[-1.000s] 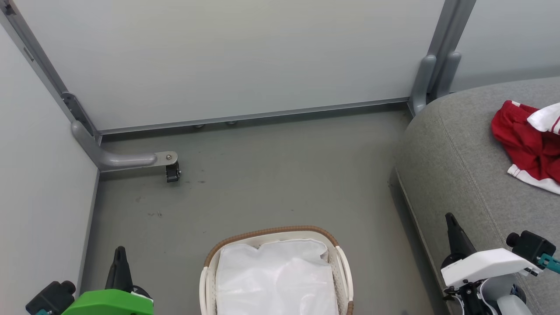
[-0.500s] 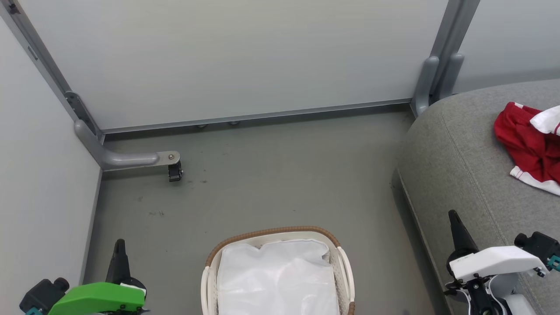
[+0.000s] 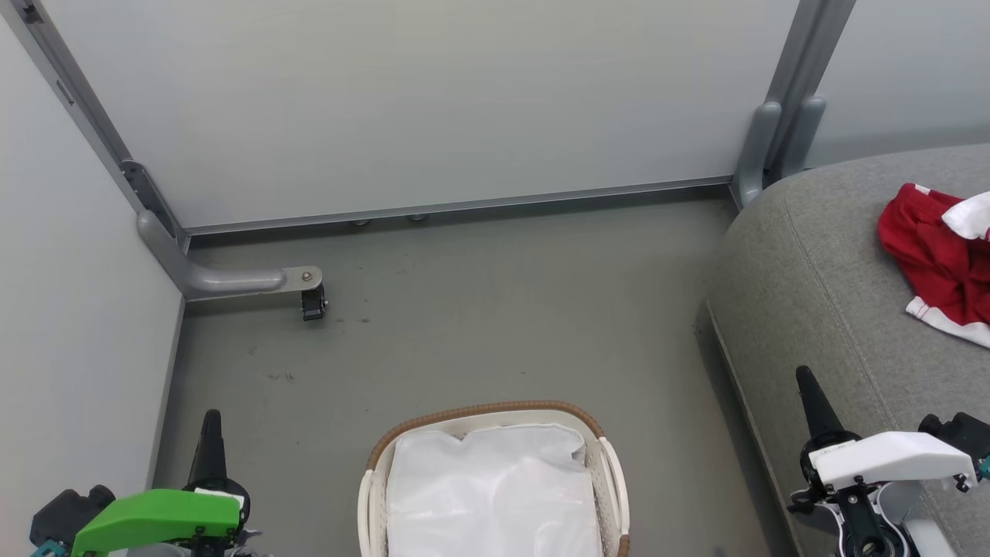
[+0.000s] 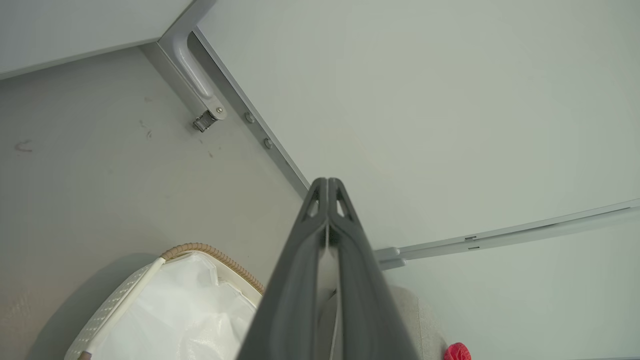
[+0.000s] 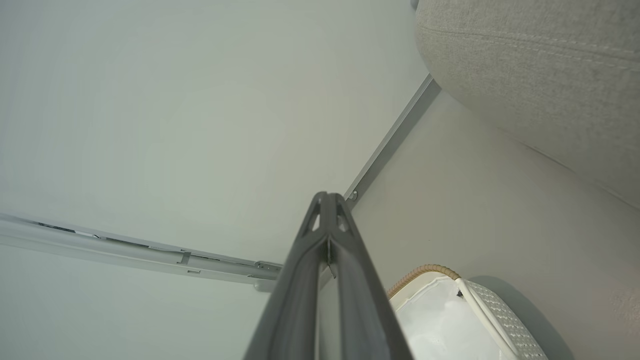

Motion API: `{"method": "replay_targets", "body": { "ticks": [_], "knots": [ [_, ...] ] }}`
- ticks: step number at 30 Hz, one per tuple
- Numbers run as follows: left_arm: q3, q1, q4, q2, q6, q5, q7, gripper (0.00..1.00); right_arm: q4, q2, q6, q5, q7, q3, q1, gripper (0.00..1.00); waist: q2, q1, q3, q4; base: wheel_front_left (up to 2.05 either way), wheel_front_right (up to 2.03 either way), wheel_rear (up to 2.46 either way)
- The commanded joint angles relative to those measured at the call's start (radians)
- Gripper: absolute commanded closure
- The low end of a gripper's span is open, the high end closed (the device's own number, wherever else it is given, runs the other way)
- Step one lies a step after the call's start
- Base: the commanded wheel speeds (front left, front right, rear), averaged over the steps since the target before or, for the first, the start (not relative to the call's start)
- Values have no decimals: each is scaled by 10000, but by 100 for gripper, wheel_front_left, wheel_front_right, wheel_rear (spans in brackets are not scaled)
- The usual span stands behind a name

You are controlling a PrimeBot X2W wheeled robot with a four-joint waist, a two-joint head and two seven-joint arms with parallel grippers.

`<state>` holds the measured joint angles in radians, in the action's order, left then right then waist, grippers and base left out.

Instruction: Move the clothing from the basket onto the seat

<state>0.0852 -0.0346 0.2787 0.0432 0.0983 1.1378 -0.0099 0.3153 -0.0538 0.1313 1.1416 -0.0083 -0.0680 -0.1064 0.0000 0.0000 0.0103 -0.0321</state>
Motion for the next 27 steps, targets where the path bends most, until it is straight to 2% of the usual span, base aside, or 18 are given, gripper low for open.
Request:
{"method": "replay_targets", "body": {
  "ticks": [1,27],
  "knots": [
    [44,-268,-117,77,89,261,57,100,-144,-35,-5,258,62,-55,-70,100,0,0,-2,6,0,0,0],
    [187,-554,-241,93,221,2561,678,100,-453,-1,-5,2544,671,-276,-51,100,0,0,-33,147,0,0,0]
  ]
}}
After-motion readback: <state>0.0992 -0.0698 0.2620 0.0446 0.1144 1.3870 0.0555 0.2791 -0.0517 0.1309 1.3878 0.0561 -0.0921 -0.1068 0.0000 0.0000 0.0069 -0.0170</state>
